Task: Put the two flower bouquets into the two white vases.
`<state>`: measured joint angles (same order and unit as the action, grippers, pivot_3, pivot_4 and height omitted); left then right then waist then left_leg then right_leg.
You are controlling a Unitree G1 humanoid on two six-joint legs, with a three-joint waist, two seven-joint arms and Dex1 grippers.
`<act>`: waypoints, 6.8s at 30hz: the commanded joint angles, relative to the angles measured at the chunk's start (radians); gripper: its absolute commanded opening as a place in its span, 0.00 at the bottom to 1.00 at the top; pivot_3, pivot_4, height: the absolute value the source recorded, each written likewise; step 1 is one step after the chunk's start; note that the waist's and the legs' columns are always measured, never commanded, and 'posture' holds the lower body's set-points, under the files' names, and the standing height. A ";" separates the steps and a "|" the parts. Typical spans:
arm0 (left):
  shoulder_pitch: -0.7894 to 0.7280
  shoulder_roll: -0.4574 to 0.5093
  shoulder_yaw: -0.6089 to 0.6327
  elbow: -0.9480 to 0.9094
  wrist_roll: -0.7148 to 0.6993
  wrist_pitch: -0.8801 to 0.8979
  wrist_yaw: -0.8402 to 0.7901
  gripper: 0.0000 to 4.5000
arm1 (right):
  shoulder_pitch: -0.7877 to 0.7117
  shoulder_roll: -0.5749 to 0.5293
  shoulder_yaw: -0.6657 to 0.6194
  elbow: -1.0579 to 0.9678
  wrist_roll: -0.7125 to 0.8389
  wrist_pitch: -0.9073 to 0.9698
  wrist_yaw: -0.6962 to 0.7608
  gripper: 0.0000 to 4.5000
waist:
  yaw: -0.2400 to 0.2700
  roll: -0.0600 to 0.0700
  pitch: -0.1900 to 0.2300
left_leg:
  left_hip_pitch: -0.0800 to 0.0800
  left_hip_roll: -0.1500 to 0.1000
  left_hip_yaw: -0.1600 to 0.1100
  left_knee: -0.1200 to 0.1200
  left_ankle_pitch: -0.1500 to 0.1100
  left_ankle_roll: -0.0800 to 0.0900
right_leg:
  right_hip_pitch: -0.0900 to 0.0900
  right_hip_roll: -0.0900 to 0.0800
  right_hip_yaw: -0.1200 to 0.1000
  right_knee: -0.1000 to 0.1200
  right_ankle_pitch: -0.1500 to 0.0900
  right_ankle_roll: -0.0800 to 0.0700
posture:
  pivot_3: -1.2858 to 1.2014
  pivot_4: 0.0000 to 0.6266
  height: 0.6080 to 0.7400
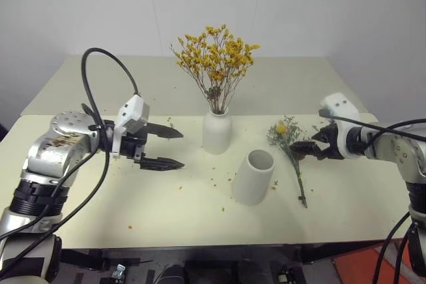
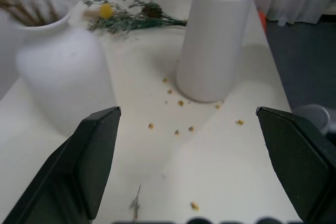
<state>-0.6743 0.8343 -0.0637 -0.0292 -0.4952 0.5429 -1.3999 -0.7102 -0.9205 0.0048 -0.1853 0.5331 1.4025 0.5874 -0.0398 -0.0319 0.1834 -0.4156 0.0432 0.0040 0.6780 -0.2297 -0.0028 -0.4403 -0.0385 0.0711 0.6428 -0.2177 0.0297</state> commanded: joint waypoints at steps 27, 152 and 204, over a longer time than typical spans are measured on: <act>-0.036 -0.092 -0.057 -0.025 0.017 -0.024 0.013 1.00 | 0.163 0.090 0.062 0.028 -0.076 0.006 -0.055 0.26 | -0.003 -0.001 0.000 | 0.001 0.000 -0.001 0.002 0.001 0.001 | 0.001 0.000 0.000 0.002 0.001 0.001 | 0.52 0.24 1.00; 0.228 0.162 0.290 -0.030 -0.103 0.021 -0.023 1.00 | 0.901 -0.165 -0.817 -0.232 0.351 -0.945 0.407 0.99 | 0.003 -0.002 0.000 | 0.016 0.001 0.001 0.000 0.002 0.002 | 0.016 0.000 0.000 -0.002 -0.006 0.001 | 0.52 0.24 1.00; 0.215 0.139 0.268 -0.048 -0.123 0.019 0.034 1.00 | 0.862 -0.079 -0.842 -0.262 0.247 -0.908 0.491 0.99 | 0.021 -0.002 0.001 | 0.016 0.001 0.001 0.000 0.002 0.002 | 0.015 0.000 0.000 -0.002 -0.003 0.007 | 0.52 0.24 1.00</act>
<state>-0.4453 0.9746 0.1929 -0.0560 -0.5977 0.5708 -1.3653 0.1606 -1.0050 -0.8292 -0.4289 0.7779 0.4993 1.0849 -0.0189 -0.0342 0.1840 -0.3995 0.0438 0.0053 0.6782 -0.2280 -0.0008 -0.4248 -0.0390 0.0714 0.6413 -0.2211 0.0363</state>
